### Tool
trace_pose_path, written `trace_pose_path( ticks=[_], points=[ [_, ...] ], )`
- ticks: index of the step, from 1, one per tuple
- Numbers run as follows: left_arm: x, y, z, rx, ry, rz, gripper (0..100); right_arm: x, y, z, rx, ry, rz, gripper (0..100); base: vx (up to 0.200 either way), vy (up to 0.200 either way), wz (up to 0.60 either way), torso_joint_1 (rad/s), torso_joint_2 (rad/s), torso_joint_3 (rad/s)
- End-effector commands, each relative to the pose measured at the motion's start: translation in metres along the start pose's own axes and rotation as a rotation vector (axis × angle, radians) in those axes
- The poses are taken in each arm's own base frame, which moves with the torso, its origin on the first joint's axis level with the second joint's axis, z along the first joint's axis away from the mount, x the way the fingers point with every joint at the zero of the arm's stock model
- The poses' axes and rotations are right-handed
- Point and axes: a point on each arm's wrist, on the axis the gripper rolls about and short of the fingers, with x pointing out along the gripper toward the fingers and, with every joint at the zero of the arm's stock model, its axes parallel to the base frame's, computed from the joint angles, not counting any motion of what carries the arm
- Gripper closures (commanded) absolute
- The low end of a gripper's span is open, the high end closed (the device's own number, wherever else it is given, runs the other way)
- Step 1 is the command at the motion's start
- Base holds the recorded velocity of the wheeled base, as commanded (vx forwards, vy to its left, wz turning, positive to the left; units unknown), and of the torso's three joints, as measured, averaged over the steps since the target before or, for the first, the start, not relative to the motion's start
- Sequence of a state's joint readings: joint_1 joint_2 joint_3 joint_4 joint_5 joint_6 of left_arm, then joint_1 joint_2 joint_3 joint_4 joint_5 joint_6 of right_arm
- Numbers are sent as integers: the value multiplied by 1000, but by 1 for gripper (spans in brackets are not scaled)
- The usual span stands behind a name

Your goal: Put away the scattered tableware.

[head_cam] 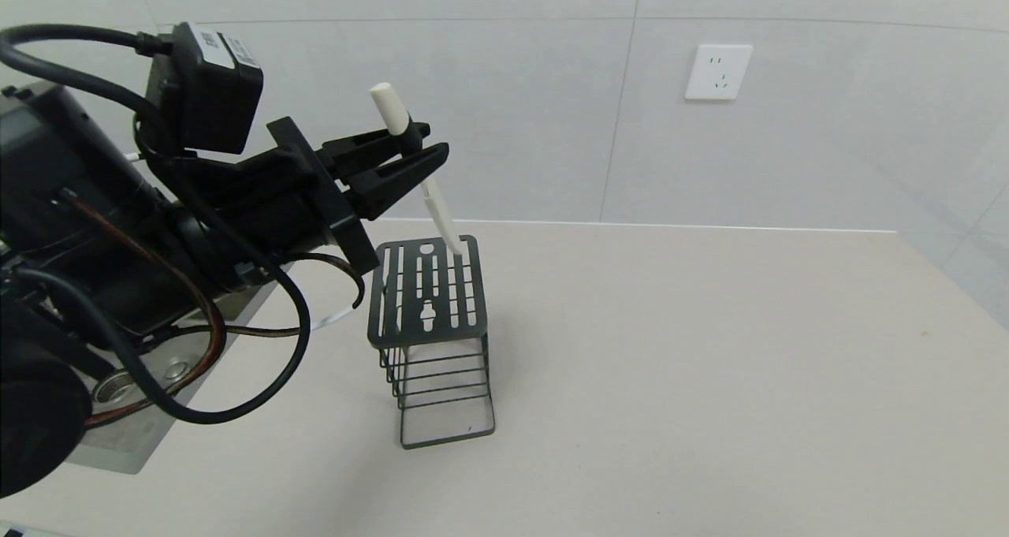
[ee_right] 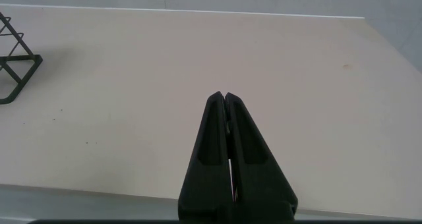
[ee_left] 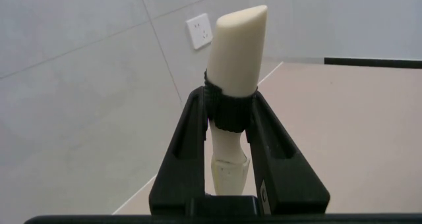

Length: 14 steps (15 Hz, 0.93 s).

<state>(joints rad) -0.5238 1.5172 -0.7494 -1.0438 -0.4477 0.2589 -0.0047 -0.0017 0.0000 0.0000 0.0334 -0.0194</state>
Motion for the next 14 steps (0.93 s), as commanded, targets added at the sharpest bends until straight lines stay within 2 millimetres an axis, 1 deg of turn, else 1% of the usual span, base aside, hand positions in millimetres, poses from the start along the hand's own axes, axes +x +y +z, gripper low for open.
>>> trace_pose_path(
  ticks=[1, 3, 6, 9, 14],
  points=[
    [2, -1, -8, -12, 22, -4, 100, 0, 0, 0, -1, 2, 0, 100, 0, 0, 0, 0, 0, 0],
    [3, -2, -10, -17, 32, -1, 100, 0, 0, 0, -1, 2, 0, 100, 0, 0, 0, 0, 0, 0],
    [5, -10, -10, -27, 32, -2, 100, 0, 0, 0, -1, 2, 0, 100, 0, 0, 0, 0, 0, 0],
    [8, -10, -17, -34, 54, 17, 100, 0, 0, 0, -1, 2, 0, 100, 0, 0, 0, 0, 0, 0],
    [10, -9, -19, -37, 62, 41, 100, 0, 0, 0, -2, 2, 0, 100, 0, 0, 0, 0, 0, 0]
  ],
)
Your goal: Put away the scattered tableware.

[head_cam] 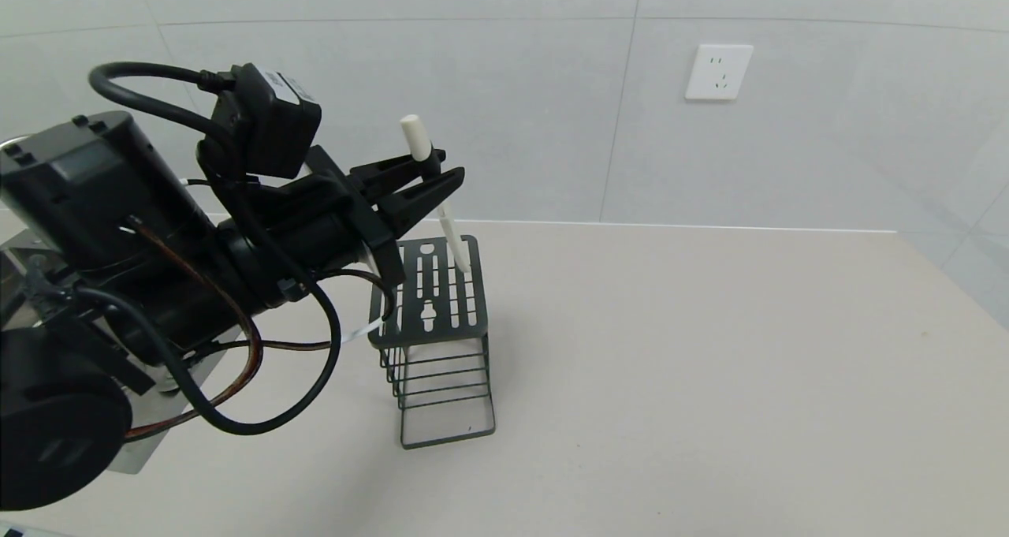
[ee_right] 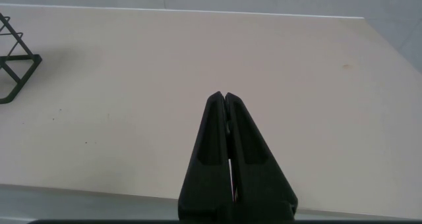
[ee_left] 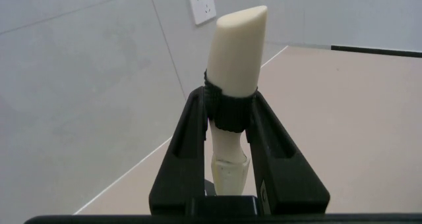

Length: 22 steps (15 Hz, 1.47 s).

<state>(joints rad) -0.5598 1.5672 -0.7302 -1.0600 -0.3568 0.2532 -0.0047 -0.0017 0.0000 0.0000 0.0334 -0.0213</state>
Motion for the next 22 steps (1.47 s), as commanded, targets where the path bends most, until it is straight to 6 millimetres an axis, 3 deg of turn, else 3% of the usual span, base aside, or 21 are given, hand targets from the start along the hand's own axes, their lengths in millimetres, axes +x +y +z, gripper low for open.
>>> trace_pose_path(
  ticks=[1, 6, 16, 22],
  points=[
    [3, 0, -3, -3, 7, -3, 100, 0, 0, 0, 0, 2, 0, 100, 0, 0, 0, 0, 0, 0],
    [7, 0, -11, -10, 26, -4, 100, 0, 0, 0, 0, 2, 0, 100, 0, 0, 0, 0, 0, 0],
    [9, 1, -9, -4, 11, 0, 100, 0, 0, 0, -11, 2, 0, 100, 0, 0, 0, 0, 0, 0],
    [16, 0, -22, -18, 46, -13, 100, 0, 0, 0, -11, 2, 0, 100, 0, 0, 0, 0, 0, 0]
  ],
)
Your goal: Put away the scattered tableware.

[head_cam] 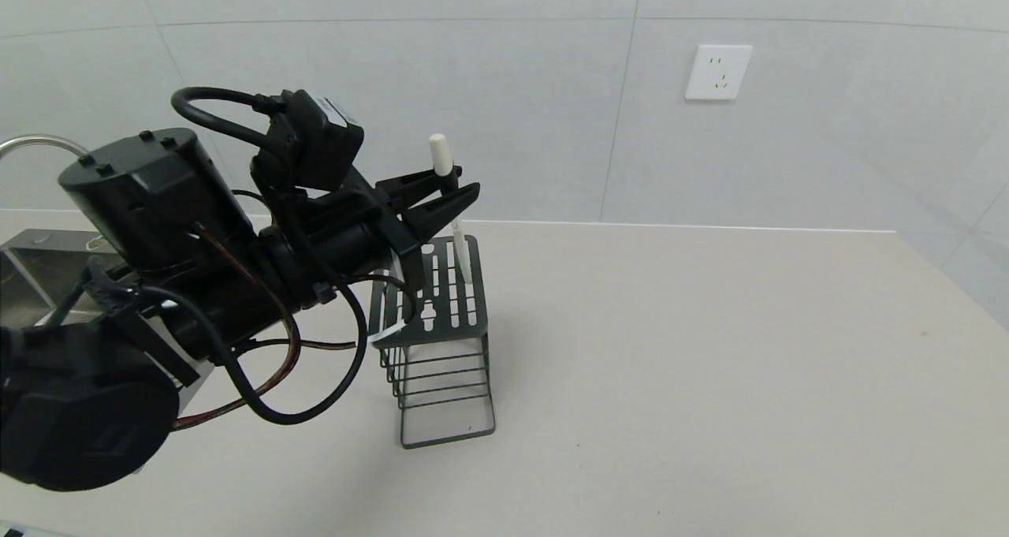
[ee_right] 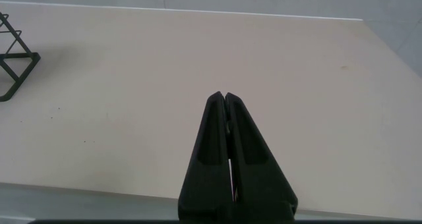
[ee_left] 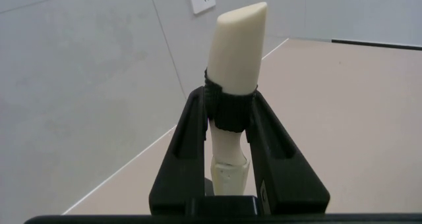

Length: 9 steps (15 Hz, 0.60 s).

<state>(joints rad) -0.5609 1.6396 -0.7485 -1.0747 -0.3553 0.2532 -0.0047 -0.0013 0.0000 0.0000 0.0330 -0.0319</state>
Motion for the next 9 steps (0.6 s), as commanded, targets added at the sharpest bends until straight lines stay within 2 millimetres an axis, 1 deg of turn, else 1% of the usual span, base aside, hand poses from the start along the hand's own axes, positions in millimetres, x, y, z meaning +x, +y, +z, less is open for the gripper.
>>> trace_pose_path(
  ticks=[1, 4, 9],
  points=[
    [5, -3, -8, -10, 21, -14, 100, 0, 0, 0, 0, 1, 1, 100, 0, 0, 0, 0, 0, 0],
    [11, -7, -17, -20, 37, -29, 100, 0, 0, 0, 0, 1, 1, 100, 0, 0, 0, 0, 0, 0],
    [12, -5, -21, -39, 54, 5, 100, 0, 0, 0, 0, 1, -1, 100, 0, 0, 0, 0, 0, 0]
  ],
)
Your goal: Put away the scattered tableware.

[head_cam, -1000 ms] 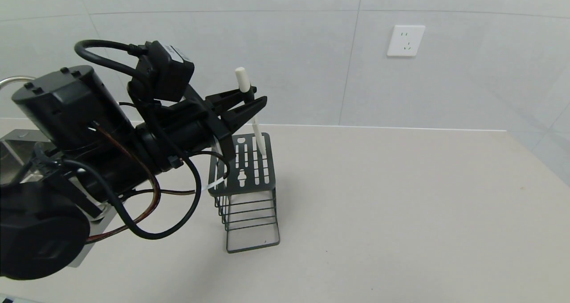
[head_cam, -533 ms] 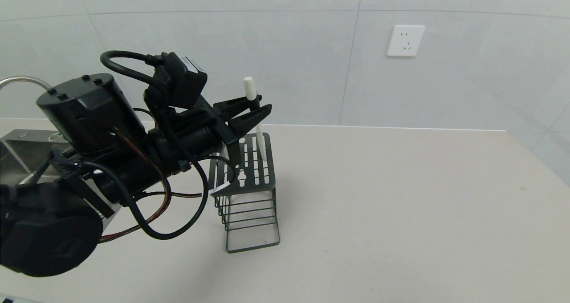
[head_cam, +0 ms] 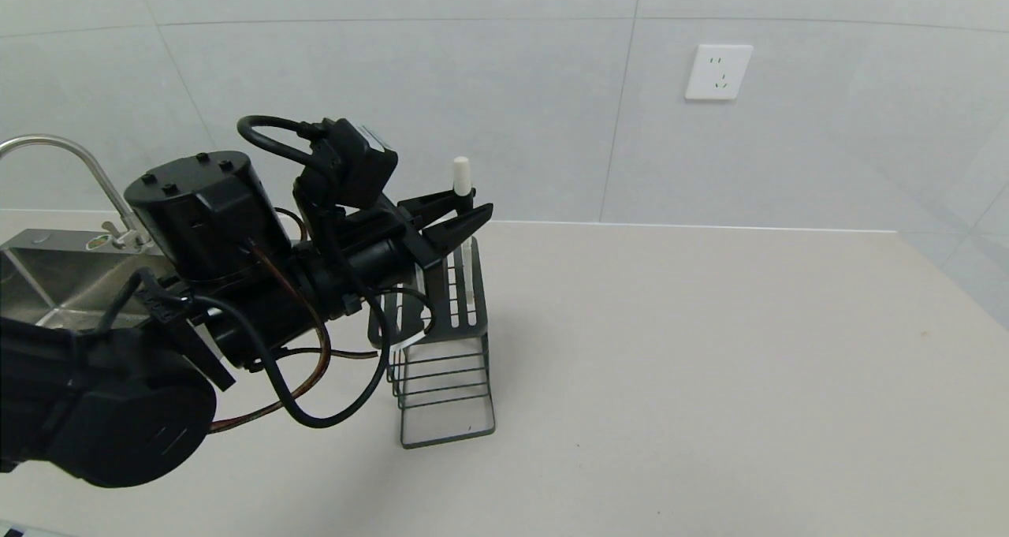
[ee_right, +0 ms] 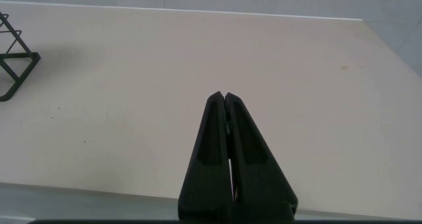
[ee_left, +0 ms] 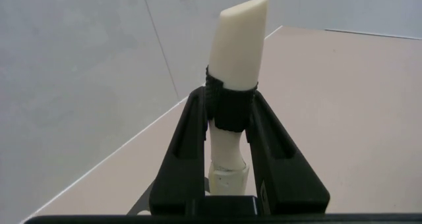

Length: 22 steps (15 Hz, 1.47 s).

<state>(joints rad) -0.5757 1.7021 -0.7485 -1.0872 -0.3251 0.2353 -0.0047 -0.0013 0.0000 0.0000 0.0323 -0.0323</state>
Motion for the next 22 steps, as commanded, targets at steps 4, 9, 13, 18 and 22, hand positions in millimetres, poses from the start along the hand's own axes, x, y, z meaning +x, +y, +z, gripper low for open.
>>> trace_pose_path(
  ticks=[4, 9, 13, 18, 22],
  points=[
    [3, 0, -8, -13, 20, 2, 100, 0, 0, 0, 0, 1, 0, 100, 0, 0, 0, 0, 0, 0],
    [7, 0, -17, -20, 44, 1, 100, 0, 0, 0, 0, 1, 2, 100, 0, 0, 0, 0, 0, 0],
    [8, 0, -23, -26, 61, -1, 100, 0, 0, 0, -1, 1, 2, 100, 0, 0, 0, 0, 0, 0],
    [12, -1, -32, -56, 77, -4, 100, 0, 0, 0, -1, 1, 2, 100, 0, 0, 0, 0, 0, 0],
    [8, -2, -35, -85, 91, 19, 100, 0, 0, 0, -1, 1, 2, 100, 0, 0, 0, 0, 0, 0]
  ],
)
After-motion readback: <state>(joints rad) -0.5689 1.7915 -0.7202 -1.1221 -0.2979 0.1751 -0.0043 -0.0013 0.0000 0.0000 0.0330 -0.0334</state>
